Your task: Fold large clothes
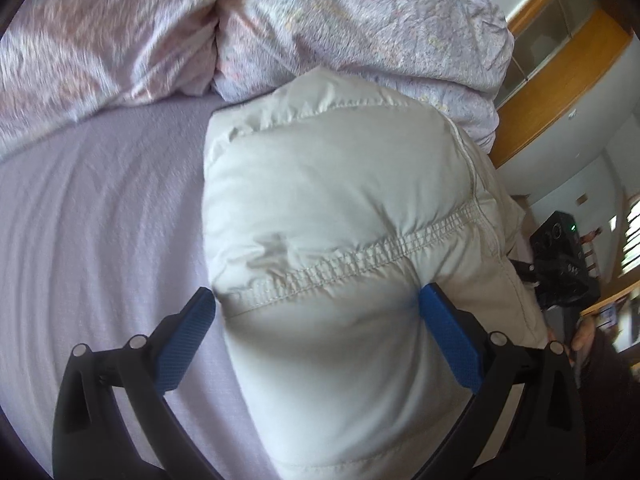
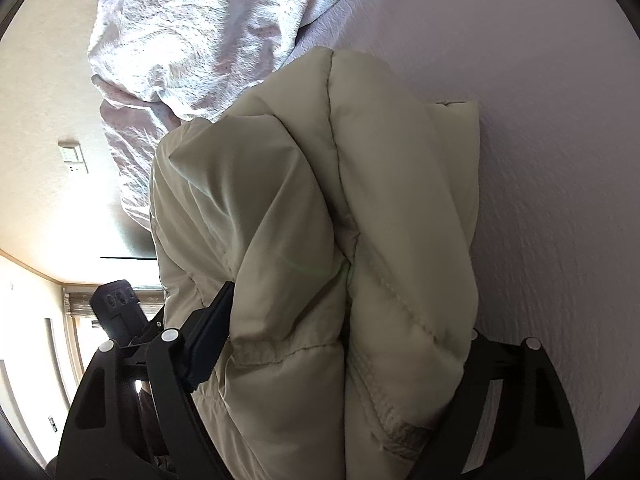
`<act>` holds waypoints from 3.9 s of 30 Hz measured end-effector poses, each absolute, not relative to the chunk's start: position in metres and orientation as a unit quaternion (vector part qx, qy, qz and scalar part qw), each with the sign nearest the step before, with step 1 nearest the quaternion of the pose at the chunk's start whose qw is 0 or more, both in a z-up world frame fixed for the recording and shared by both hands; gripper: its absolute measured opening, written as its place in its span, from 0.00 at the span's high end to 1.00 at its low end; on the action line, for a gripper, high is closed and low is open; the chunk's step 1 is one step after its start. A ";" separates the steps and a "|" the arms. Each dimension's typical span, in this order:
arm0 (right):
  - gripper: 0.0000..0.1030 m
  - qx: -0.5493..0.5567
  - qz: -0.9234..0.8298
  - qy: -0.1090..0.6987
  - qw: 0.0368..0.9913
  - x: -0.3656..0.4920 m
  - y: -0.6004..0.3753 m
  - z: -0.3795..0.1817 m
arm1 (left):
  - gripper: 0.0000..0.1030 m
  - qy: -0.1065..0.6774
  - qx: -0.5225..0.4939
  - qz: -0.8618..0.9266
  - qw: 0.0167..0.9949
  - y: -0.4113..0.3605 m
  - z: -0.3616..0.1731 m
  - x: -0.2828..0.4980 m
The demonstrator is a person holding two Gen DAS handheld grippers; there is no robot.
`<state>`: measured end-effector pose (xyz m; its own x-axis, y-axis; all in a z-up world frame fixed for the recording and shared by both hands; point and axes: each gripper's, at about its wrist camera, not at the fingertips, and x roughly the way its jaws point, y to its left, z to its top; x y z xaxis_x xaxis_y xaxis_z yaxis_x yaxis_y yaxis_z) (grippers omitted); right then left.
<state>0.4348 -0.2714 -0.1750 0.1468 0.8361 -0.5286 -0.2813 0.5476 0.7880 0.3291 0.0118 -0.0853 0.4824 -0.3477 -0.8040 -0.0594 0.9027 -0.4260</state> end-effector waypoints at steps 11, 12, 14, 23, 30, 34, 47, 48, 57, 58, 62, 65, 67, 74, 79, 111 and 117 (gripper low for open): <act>0.32 0.286 0.409 0.507 0.703 0.430 -0.276 -0.174 | 0.12 0.494 -0.278 -0.109 0.817 0.024 -0.098 0.329; 0.33 0.286 0.412 0.504 0.703 0.430 -0.275 -0.172 | 0.15 0.491 -0.282 -0.111 0.816 0.027 -0.096 0.328; 0.38 0.286 0.418 0.501 0.702 0.431 -0.270 -0.170 | 0.24 0.487 -0.290 -0.109 0.817 0.034 -0.090 0.328; 0.47 0.266 0.459 0.493 0.690 0.442 -0.205 -0.149 | 0.33 0.460 -0.308 -0.063 0.830 0.097 -0.070 0.330; 0.49 0.240 0.473 0.498 0.686 0.453 -0.153 -0.136 | 0.33 0.448 -0.304 -0.025 0.840 0.145 -0.061 0.334; 0.49 0.230 0.471 0.502 0.688 0.460 -0.132 -0.129 | 0.33 0.446 -0.303 -0.010 0.842 0.161 -0.060 0.340; 0.47 0.242 0.448 0.507 0.696 0.452 -0.133 -0.136 | 0.31 0.448 -0.261 0.018 0.855 0.169 -0.060 0.358; 0.46 0.239 0.442 0.507 0.700 0.451 -0.135 -0.135 | 0.30 0.448 -0.259 0.021 0.855 0.168 -0.060 0.359; 0.26 0.194 0.381 0.510 0.746 0.437 -0.139 -0.121 | 0.19 0.453 -0.243 0.055 0.856 0.164 -0.056 0.359; 0.24 0.186 0.374 0.508 0.753 0.435 -0.140 -0.117 | 0.18 0.453 -0.239 0.062 0.857 0.164 -0.055 0.358; 0.21 0.150 0.346 0.491 0.785 0.429 -0.152 -0.102 | 0.17 0.455 -0.223 0.078 0.859 0.164 -0.048 0.355; 0.21 0.129 0.327 0.477 0.806 0.419 -0.155 -0.089 | 0.17 0.455 -0.208 0.092 0.861 0.161 -0.041 0.353; 0.21 0.118 0.316 0.465 0.819 0.413 -0.159 -0.081 | 0.17 0.453 -0.201 0.102 0.863 0.158 -0.037 0.349; 0.21 0.103 0.237 0.386 0.885 0.386 -0.181 -0.048 | 0.14 0.428 -0.157 0.135 0.880 0.141 -0.013 0.329; 0.47 0.062 0.295 0.329 0.895 0.350 -0.167 -0.032 | 0.12 0.417 -0.142 0.134 0.888 0.122 -0.005 0.319; 0.25 -0.051 0.268 0.372 0.887 0.329 -0.101 -0.072 | 0.02 0.430 -0.111 0.158 0.882 0.093 -0.041 0.294; 0.03 -0.063 0.231 0.342 0.909 0.279 -0.112 -0.060 | 0.02 0.428 -0.132 0.154 0.881 0.104 -0.035 0.258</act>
